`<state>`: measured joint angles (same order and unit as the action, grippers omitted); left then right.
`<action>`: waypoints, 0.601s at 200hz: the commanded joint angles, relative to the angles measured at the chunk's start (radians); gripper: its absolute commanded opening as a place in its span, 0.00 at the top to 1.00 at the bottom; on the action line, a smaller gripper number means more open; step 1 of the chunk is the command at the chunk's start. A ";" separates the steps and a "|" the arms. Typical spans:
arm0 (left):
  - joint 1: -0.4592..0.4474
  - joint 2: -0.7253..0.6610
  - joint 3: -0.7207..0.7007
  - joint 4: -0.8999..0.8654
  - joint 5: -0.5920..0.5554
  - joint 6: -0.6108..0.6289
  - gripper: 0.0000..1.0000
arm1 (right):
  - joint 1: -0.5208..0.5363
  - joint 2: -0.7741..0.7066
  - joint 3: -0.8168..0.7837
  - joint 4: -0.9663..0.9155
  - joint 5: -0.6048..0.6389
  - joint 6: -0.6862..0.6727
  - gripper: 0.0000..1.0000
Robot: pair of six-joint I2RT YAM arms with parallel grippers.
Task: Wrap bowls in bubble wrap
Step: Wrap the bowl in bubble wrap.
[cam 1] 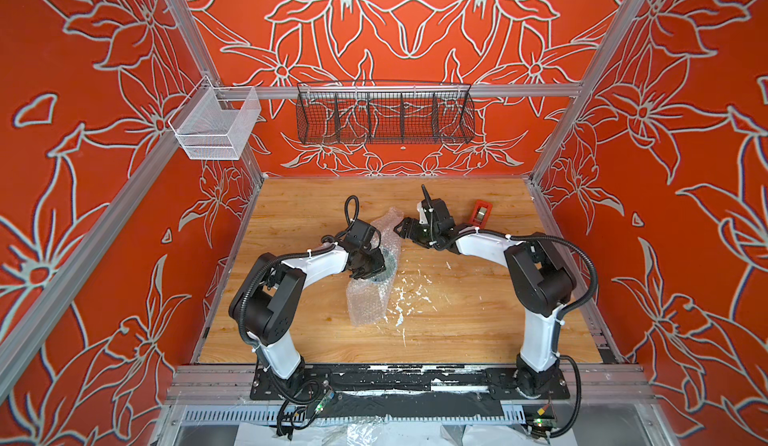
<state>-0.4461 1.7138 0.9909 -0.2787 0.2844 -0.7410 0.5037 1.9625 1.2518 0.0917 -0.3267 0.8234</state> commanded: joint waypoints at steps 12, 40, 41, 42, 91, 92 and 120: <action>-0.005 0.044 -0.018 -0.034 -0.031 -0.003 0.69 | -0.036 0.080 0.043 0.117 -0.116 0.101 0.20; -0.005 0.056 -0.012 -0.037 -0.035 0.001 0.69 | -0.048 0.133 0.062 0.183 -0.171 0.149 0.20; -0.005 0.056 -0.012 -0.037 -0.035 0.001 0.69 | -0.048 0.134 0.062 0.184 -0.173 0.150 0.20; -0.005 0.056 -0.012 -0.037 -0.034 0.001 0.69 | -0.049 0.136 0.064 0.185 -0.174 0.150 0.20; -0.005 0.063 0.008 -0.069 -0.043 0.014 0.69 | -0.054 0.225 0.164 0.221 -0.258 0.189 0.22; -0.005 0.064 0.008 -0.069 -0.043 0.014 0.69 | -0.054 0.227 0.167 0.220 -0.259 0.189 0.22; -0.005 0.073 0.015 -0.081 -0.046 0.012 0.69 | -0.054 0.265 0.225 0.180 -0.285 0.193 0.23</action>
<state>-0.4461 1.7405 1.0096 -0.2829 0.2810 -0.7368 0.4511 2.1933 1.4231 0.2714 -0.5587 0.9836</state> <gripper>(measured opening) 0.308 0.775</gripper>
